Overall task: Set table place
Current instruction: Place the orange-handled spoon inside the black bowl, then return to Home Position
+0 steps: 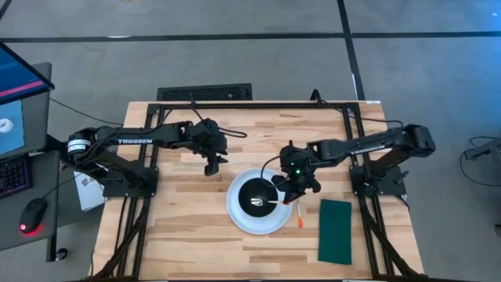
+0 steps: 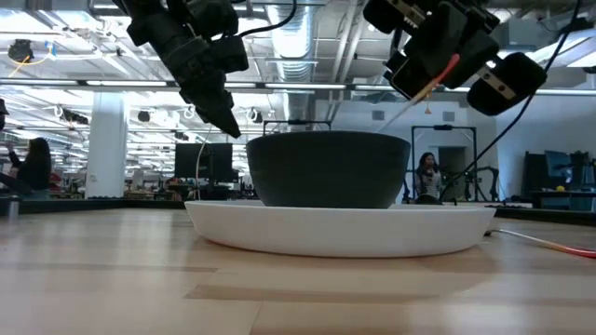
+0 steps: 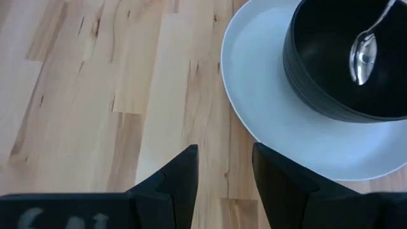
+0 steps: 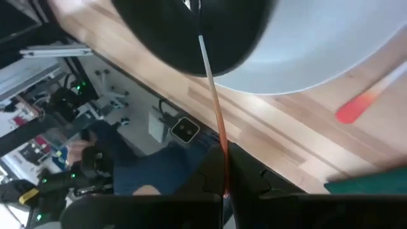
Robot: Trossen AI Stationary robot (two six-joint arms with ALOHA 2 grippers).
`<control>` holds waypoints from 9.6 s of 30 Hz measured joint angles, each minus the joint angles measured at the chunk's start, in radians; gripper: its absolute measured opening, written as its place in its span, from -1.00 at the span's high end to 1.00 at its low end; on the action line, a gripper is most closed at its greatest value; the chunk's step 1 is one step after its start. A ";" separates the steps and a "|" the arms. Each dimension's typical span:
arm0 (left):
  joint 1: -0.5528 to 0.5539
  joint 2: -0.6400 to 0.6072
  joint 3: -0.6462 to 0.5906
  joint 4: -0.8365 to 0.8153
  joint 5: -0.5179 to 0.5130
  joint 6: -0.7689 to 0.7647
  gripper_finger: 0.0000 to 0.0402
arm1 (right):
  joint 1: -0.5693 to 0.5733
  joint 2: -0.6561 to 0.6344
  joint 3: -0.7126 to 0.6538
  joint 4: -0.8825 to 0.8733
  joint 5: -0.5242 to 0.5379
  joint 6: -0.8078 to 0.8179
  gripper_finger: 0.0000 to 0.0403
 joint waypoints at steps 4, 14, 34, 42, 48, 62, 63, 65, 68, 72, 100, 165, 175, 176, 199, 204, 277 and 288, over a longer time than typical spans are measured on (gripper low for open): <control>0.000 0.000 0.000 -0.005 -0.002 0.008 0.32 | -0.002 0.009 0.006 -0.015 -0.005 -0.009 0.87; 0.000 0.000 0.000 -0.008 -0.002 0.009 0.32 | -0.004 0.009 0.007 -0.021 -0.007 -0.015 0.79; 0.000 0.000 0.000 -0.017 -0.001 0.003 0.32 | -0.036 0.009 0.007 -0.019 0.003 -0.035 0.59; 0.000 0.000 0.000 -0.033 -0.014 0.001 0.32 | -0.036 0.009 0.007 -0.019 -0.008 -0.042 0.41; 0.000 0.000 0.000 -0.034 -0.017 0.000 0.32 | -0.043 0.009 0.007 -0.018 -0.059 -0.043 0.26; 0.000 -0.011 0.000 -0.034 -0.088 -0.015 0.32 | -0.147 -0.029 0.009 -0.010 -0.162 -0.252 0.18; 0.000 -0.021 0.000 -0.026 -0.092 -0.013 0.32 | -0.161 -0.039 0.008 -0.015 -0.172 -0.282 0.18; 0.000 -0.048 0.000 0.000 -0.094 -0.011 0.32 | -0.192 -0.065 0.008 -0.001 -0.209 -0.365 0.19; 0.000 -0.100 0.000 0.046 -0.097 -0.009 0.32 | -0.237 -0.120 0.008 0.032 -0.234 -0.469 0.21; 0.001 -0.192 0.000 0.091 -0.128 -0.001 0.32 | -0.295 -0.212 0.007 0.085 -0.241 -0.620 0.23; 0.001 -0.986 -0.349 0.285 -0.344 -0.033 0.32 | -0.554 -1.061 -0.244 -0.030 0.166 -1.544 0.21; 0.001 -1.202 -0.883 0.663 -0.381 -0.162 0.32 | -0.589 -1.464 -0.958 0.528 0.411 -1.401 0.24; 0.001 -1.202 -0.883 0.487 -0.379 -0.203 0.32 | -0.589 -1.464 -0.958 0.528 0.412 -1.402 0.22; 0.001 -1.201 -0.883 0.486 -0.377 -0.207 0.32 | -0.589 -1.464 -0.958 0.528 0.412 -1.402 0.22; 0.001 -1.200 -0.885 0.479 -0.340 -0.219 0.32 | -0.589 -1.464 -0.959 0.528 0.412 -1.402 0.23; 0.001 -1.200 -0.885 0.478 -0.340 -0.219 0.32 | -0.589 -1.464 -0.959 0.528 0.412 -1.402 0.24; 0.001 -1.200 -0.886 0.476 -0.341 -0.218 0.32 | -0.589 -1.464 -0.959 0.529 0.413 -1.402 0.24; 0.001 -1.199 -0.886 0.476 -0.341 -0.218 0.32 | -0.589 -1.464 -0.959 0.529 0.413 -1.402 0.24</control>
